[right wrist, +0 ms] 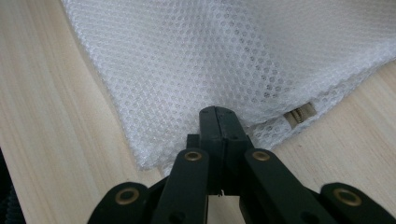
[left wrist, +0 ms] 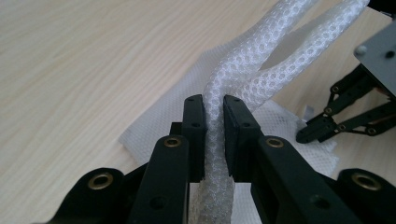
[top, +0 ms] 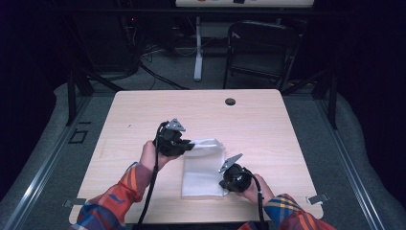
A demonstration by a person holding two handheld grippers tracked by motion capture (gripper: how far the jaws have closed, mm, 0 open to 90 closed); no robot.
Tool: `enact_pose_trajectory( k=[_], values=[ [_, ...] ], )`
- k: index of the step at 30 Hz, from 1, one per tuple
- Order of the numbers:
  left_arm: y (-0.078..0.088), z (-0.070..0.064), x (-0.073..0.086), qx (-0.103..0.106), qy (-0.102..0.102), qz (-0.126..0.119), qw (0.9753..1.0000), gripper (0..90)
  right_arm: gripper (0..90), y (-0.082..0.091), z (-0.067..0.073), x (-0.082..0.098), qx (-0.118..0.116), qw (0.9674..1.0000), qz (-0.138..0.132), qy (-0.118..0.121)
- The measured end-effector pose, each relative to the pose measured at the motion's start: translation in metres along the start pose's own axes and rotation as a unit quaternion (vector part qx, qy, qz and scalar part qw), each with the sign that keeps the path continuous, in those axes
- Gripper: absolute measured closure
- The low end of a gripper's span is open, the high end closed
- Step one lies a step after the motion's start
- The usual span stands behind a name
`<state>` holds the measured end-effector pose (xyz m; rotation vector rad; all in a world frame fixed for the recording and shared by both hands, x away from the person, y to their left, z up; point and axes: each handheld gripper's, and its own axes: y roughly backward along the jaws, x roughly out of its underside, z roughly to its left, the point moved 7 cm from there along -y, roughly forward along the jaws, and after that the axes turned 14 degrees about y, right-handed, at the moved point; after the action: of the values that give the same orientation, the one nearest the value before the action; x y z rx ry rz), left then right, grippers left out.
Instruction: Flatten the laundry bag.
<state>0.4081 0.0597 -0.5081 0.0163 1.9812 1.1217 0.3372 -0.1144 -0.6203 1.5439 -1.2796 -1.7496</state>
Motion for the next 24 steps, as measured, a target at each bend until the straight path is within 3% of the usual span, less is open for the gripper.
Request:
enact_pose_trajectory(
  k=[10,24],
  values=[
    [0.001,0.010,-0.027,-0.026,-0.006,-0.013,0.9996,80.3,90.0,-0.001,0.002,-0.001,-0.009,0.9999,-0.005,0.000],
    [-0.007,0.016,-0.048,-0.041,-0.012,-0.025,0.9988,80.4,90.0,0.000,0.005,-0.001,-0.015,0.9998,0.004,0.010]
  ],
)
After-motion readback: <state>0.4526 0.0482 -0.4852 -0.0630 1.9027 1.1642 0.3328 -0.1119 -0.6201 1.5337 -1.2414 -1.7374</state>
